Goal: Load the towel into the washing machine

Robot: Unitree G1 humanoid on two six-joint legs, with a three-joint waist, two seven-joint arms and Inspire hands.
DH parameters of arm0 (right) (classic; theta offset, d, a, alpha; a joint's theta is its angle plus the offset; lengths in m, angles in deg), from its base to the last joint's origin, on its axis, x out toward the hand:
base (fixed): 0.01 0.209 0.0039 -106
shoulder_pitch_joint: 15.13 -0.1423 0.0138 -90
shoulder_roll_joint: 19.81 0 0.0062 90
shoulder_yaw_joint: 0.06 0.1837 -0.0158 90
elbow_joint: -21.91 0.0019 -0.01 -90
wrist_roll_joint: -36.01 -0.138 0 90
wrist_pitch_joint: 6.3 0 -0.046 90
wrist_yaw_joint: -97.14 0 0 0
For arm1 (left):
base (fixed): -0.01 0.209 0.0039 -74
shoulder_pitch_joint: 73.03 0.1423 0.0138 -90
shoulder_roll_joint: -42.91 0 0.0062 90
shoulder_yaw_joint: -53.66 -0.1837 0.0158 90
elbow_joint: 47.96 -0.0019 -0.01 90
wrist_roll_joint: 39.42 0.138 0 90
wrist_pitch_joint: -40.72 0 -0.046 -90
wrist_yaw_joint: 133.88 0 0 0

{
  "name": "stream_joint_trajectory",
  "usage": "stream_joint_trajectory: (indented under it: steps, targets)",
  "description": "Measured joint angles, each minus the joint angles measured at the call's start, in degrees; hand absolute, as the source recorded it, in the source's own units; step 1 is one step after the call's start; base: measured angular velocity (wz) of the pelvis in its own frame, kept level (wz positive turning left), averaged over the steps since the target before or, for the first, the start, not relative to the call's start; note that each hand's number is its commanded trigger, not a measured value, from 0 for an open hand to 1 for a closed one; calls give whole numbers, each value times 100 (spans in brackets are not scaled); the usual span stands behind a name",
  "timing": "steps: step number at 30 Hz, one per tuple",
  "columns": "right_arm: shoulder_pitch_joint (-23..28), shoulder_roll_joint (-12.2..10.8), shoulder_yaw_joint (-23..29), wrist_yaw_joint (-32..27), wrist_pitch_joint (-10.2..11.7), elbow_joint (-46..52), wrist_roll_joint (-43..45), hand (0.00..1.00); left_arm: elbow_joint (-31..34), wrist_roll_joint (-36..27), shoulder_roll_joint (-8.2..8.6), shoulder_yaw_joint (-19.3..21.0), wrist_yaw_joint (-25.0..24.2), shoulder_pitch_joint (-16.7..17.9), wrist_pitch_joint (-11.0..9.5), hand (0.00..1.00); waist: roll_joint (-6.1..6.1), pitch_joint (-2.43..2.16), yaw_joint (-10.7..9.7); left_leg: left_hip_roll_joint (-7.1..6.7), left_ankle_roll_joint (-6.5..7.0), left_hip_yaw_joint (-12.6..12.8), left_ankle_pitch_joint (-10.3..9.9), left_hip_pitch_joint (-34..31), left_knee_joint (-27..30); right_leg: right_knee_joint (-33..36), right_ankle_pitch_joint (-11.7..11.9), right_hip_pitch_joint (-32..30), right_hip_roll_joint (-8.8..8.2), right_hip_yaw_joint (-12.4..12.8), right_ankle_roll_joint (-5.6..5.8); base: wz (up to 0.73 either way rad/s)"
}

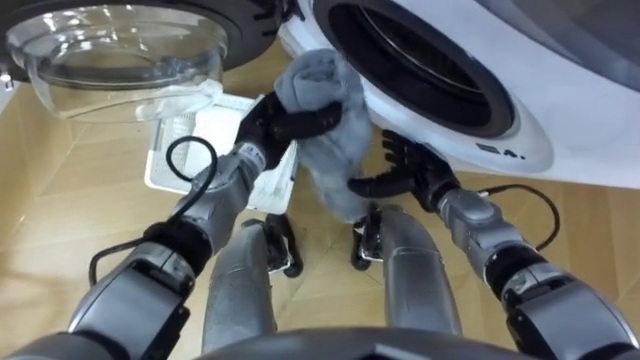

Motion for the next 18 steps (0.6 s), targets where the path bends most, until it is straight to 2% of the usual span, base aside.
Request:
stream_joint_trajectory:
  steps: [3,4,11,16,18]
  targets:
    - [55,-4,-16,116,-2,-2,133,0,47,-425,-67,-9,-246,-2,-9,100,6,-5,25,28,-8,2,5,126,-66,-108,52,148,53,4,4,-6]
    - [102,-2,-14,117,-2,-2,177,0,80,-505,-83,-9,-318,-2,-10,100,10,-27,53,31,-8,1,6,134,-70,-115,62,156,63,10,9,0]
    - [256,10,-20,260,-6,-23,303,0,175,-518,-67,3,-624,1,42,100,38,-83,113,17,10,17,132,165,-146,-192,150,177,85,59,37,-1]
    - [332,14,-11,422,-7,-20,298,0,316,-536,-53,-2,-835,2,95,100,61,-104,103,20,-3,-6,166,162,-136,-180,175,185,91,35,11,0]
    - [339,10,-9,479,-15,-35,273,0,352,-668,-59,-2,-944,1,184,100,65,-107,103,20,-8,-6,172,169,-136,-174,179,184,92,37,5,0]
